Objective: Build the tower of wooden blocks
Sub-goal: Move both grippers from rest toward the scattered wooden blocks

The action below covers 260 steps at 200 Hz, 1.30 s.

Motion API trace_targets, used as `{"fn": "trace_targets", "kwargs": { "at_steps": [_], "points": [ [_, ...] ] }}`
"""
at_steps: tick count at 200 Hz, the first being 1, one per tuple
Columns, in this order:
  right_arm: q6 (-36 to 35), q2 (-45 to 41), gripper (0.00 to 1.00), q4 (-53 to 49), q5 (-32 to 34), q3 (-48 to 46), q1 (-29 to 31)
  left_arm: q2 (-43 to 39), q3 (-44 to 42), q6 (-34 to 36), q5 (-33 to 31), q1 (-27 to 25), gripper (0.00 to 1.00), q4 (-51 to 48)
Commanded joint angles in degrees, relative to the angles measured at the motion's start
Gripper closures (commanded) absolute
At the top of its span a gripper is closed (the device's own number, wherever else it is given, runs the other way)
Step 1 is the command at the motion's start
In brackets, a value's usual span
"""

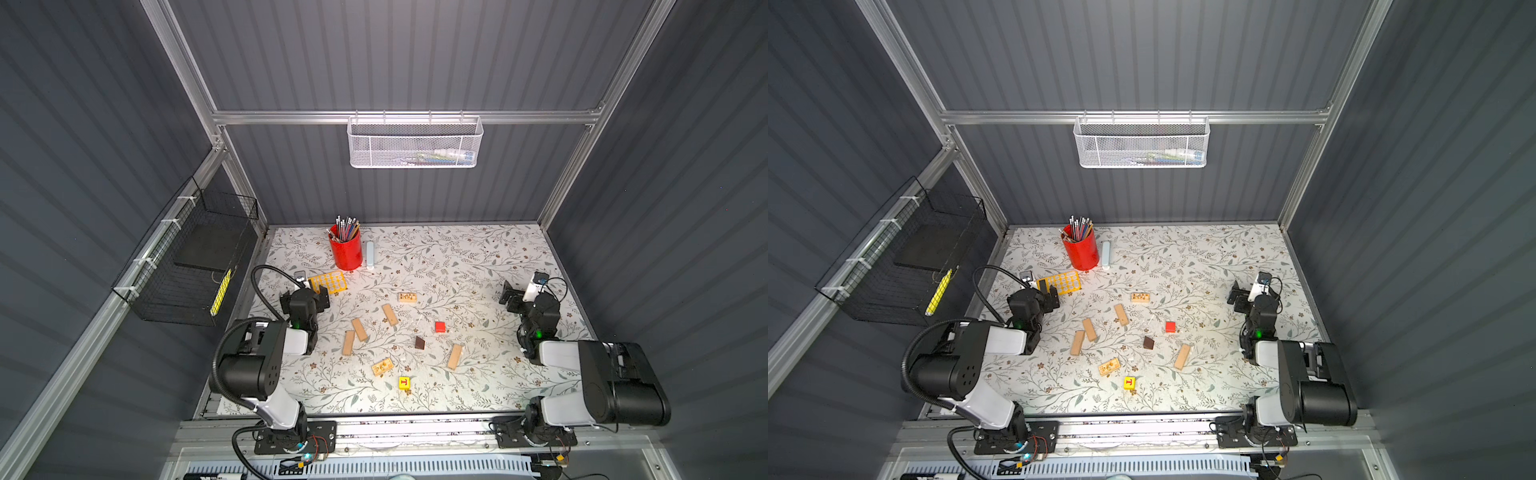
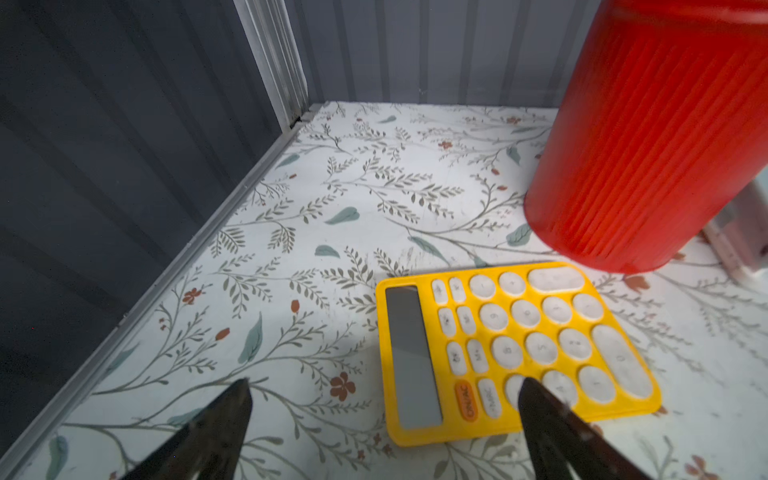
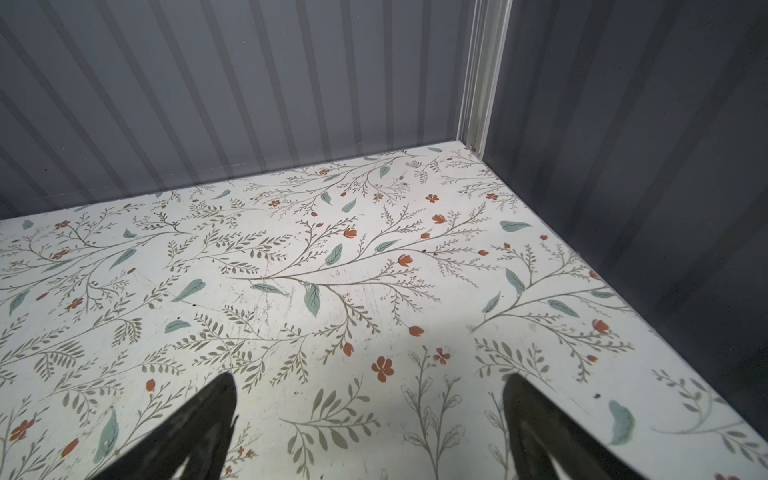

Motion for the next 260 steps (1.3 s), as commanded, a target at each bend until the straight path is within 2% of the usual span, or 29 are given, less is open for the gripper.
{"fn": "trace_targets", "kwargs": {
  "at_steps": [1, 16, 41, 59, 67, 101, 128, 160, 170, 200, 232, 260],
  "points": [
    [0.30, -5.59, 0.01, -5.97, 1.20, 1.62, 0.32, -7.16, -0.91, -1.08, -0.60, 0.35, 0.00, -4.63],
    [0.56, -9.23, 0.01, -11.76, 1.65, 3.25, 0.32, -11.77, -0.23, -4.01, -1.65, 0.35, 0.00, -9.86],
    [5.54, -15.55, 0.01, -19.96, 2.22, 5.35, 0.23, -19.17, 2.41, -9.42, 1.87, 0.35, 0.00, -18.95],
    [18.06, -20.26, 0.01, -32.26, 4.65, 8.90, 0.16, -22.16, 7.32, -18.56, 0.57, 0.35, 0.00, -30.56],
    [20.54, -21.44, 0.01, -38.27, 3.16, 10.39, 0.06, -22.84, 9.73, -21.79, -0.14, 0.35, 0.00, -35.93],
    [25.30, -22.42, 0.01, -46.25, -3.64, 12.62, -0.15, -25.51, 13.00, -35.59, -2.21, 0.44, 0.00, -46.99],
    [27.84, -22.31, 0.01, -58.19, -7.40, 18.81, 0.25, -26.93, 15.50, -37.62, 6.27, 0.39, 0.00, -51.36],
    [28.27, -22.02, 0.01, -67.34, -9.94, 23.70, 3.95, -22.98, 19.54, -40.20, 16.74, -0.81, 0.00, -57.77],
    [27.67, -21.26, 0.01, -69.56, -11.44, 25.21, 5.33, -21.50, 21.79, -40.01, 16.58, -2.62, 0.00, -62.05],
    [25.44, -17.07, 0.01, -77.70, -10.11, 31.23, 11.89, -19.01, 26.01, -39.25, 14.33, -11.02, 0.00, -69.93],
    [21.15, -11.51, 0.01, -85.51, -7.81, 37.38, 21.98, -16.76, 26.70, -40.69, 17.31, -15.42, 0.00, -73.64],
    [21.76, -5.65, 0.01, -89.51, -10.58, 41.94, 28.19, -15.46, 26.64, -41.02, 18.22, -18.92, 0.00, -75.66]
  ]
}}
